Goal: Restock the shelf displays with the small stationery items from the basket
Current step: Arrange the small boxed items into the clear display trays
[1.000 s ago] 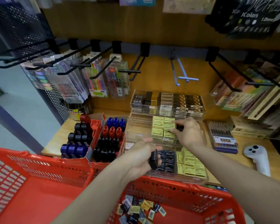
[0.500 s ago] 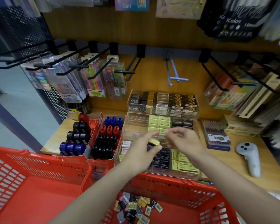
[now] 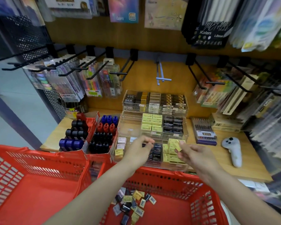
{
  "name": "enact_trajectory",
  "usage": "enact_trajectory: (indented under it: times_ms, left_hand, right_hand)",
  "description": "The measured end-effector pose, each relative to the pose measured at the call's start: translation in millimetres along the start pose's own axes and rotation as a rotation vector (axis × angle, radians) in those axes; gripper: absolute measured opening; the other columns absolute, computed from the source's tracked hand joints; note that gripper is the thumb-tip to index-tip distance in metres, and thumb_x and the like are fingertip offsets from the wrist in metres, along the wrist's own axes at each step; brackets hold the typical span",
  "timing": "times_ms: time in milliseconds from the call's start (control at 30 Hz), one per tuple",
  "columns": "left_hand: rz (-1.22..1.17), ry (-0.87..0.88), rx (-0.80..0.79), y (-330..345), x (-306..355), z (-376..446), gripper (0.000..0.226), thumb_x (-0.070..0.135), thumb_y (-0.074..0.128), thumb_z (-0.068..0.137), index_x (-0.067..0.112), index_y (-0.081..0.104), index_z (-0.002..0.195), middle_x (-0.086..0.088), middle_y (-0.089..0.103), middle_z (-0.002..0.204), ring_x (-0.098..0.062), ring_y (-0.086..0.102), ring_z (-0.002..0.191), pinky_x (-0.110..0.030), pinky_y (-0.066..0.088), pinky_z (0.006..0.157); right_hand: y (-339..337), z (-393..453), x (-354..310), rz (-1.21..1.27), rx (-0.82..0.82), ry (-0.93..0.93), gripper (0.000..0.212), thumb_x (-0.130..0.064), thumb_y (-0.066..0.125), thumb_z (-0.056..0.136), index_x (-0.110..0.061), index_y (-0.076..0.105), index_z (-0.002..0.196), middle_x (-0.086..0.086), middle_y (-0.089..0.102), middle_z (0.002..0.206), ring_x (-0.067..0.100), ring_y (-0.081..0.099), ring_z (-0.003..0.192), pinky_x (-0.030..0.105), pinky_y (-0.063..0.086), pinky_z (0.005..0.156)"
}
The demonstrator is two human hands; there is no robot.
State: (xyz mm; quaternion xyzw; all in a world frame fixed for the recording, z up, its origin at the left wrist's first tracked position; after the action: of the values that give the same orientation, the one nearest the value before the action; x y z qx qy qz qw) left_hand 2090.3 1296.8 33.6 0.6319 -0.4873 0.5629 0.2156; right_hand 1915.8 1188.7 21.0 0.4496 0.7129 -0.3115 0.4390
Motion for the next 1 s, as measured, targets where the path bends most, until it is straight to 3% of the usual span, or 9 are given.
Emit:
enact_trajectory:
  times_ms: [100, 233, 367, 433, 533, 633, 767, 900, 1000]
  left_hand:
    - [0.174, 0.171, -0.059, 13, 10, 1, 0.009, 0.024, 0.067, 0.092, 0.027, 0.067, 0.101, 0.015, 0.064, 0.102, 0.007, 0.056, 0.091, -0.004, 0.043, 0.072]
    - [0.325, 0.349, -0.089, 36, 19, 6, 0.043, 0.031, 0.08, 0.08, 0.025, 0.063, 0.12, 0.011, 0.061, 0.115, -0.001, 0.055, 0.108, -0.021, 0.05, 0.089]
    - [0.423, 0.424, -0.038, 49, 18, 15, 0.039, 0.031, 0.08, 0.08, 0.027, 0.066, 0.117, 0.016, 0.056, 0.11, -0.005, 0.054, 0.108, -0.019, 0.045, 0.09]
    - [0.449, 0.421, -0.011, 51, 14, 21, 0.036, 0.029, 0.077, 0.083, 0.026, 0.067, 0.118, 0.015, 0.056, 0.113, -0.006, 0.054, 0.111, -0.018, 0.043, 0.093]
    - [0.504, 0.337, 0.042, 47, 4, 37, 0.035, 0.026, 0.073, 0.088, 0.025, 0.065, 0.123, 0.004, 0.059, 0.126, -0.014, 0.054, 0.117, -0.033, 0.046, 0.101]
    - [0.535, 0.277, 0.05, 43, -9, 51, 0.035, 0.023, 0.072, 0.089, 0.025, 0.064, 0.122, 0.001, 0.058, 0.126, -0.012, 0.054, 0.11, -0.023, 0.042, 0.096]
    - [0.518, 0.265, 0.026, 51, -16, 61, 0.036, 0.021, 0.072, 0.089, 0.024, 0.065, 0.124, 0.002, 0.058, 0.112, -0.003, 0.051, 0.092, -0.014, 0.039, 0.083]
    - [0.52, 0.276, 0.004, 59, -18, 66, 0.037, 0.021, 0.071, 0.089, 0.026, 0.064, 0.125, 0.009, 0.052, 0.106, -0.002, 0.05, 0.093, -0.015, 0.038, 0.085]
    - [0.525, 0.264, 0.001, 59, -20, 70, 0.037, 0.02, 0.07, 0.09, 0.025, 0.063, 0.127, 0.008, 0.051, 0.105, -0.004, 0.05, 0.096, -0.019, 0.04, 0.09]
  right_hand:
    - [-6, -2, 17, 0.181, -0.023, 0.171, 0.033, -0.025, 0.073, 0.085, 0.002, 0.066, 0.101, 0.015, 0.074, 0.096, 0.017, 0.074, 0.082, 0.033, 0.061, 0.078]
    - [3, -5, 25, 0.239, -0.097, 0.27, 0.04, -0.032, 0.074, 0.083, -0.005, 0.064, 0.112, 0.008, 0.076, 0.092, 0.015, 0.071, 0.078, 0.024, 0.056, 0.059]
    - [11, 0, 29, 0.213, -0.113, 0.225, 0.033, -0.036, 0.071, 0.086, -0.008, 0.069, 0.104, 0.002, 0.075, 0.081, 0.012, 0.069, 0.072, 0.023, 0.053, 0.058]
    - [10, 4, 29, 0.147, -0.127, 0.184, 0.03, -0.038, 0.068, 0.089, -0.011, 0.07, 0.101, 0.001, 0.077, 0.087, 0.014, 0.072, 0.081, 0.024, 0.056, 0.063]
    - [-12, 17, 25, -0.073, 0.023, -0.012, 0.026, -0.037, 0.063, 0.093, -0.012, 0.071, 0.093, 0.001, 0.076, 0.083, 0.014, 0.072, 0.074, 0.032, 0.059, 0.067]
    - [-37, 30, 16, -0.473, 0.238, -0.28, 0.009, -0.027, 0.072, 0.087, -0.02, 0.068, 0.09, -0.005, 0.071, 0.087, 0.01, 0.068, 0.078, 0.012, 0.049, 0.06]
    - [-32, 43, 27, -0.649, 0.216, -0.348, 0.036, -0.03, 0.084, 0.076, -0.026, 0.063, 0.105, -0.006, 0.062, 0.101, -0.001, 0.058, 0.081, 0.004, 0.039, 0.059]
    - [-21, 49, 28, -0.728, 0.206, -0.462, 0.051, -0.035, 0.088, 0.068, -0.023, 0.064, 0.111, -0.009, 0.054, 0.104, 0.005, 0.055, 0.087, 0.019, 0.047, 0.078]
    - [-17, 50, 28, -0.758, 0.204, -0.496, 0.052, -0.034, 0.088, 0.067, -0.021, 0.065, 0.112, -0.009, 0.049, 0.104, 0.008, 0.054, 0.09, 0.019, 0.044, 0.081]
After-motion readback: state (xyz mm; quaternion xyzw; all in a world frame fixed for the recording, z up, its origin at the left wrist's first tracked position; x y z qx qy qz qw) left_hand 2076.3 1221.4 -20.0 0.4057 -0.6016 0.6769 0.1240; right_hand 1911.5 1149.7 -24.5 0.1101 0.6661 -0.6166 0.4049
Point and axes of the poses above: each hand's wrist, its own z-axis towards the middle knuckle, its own y-axis out of the palm, x = y × z, the point moved 5 cm from there along z, towards the middle knuckle
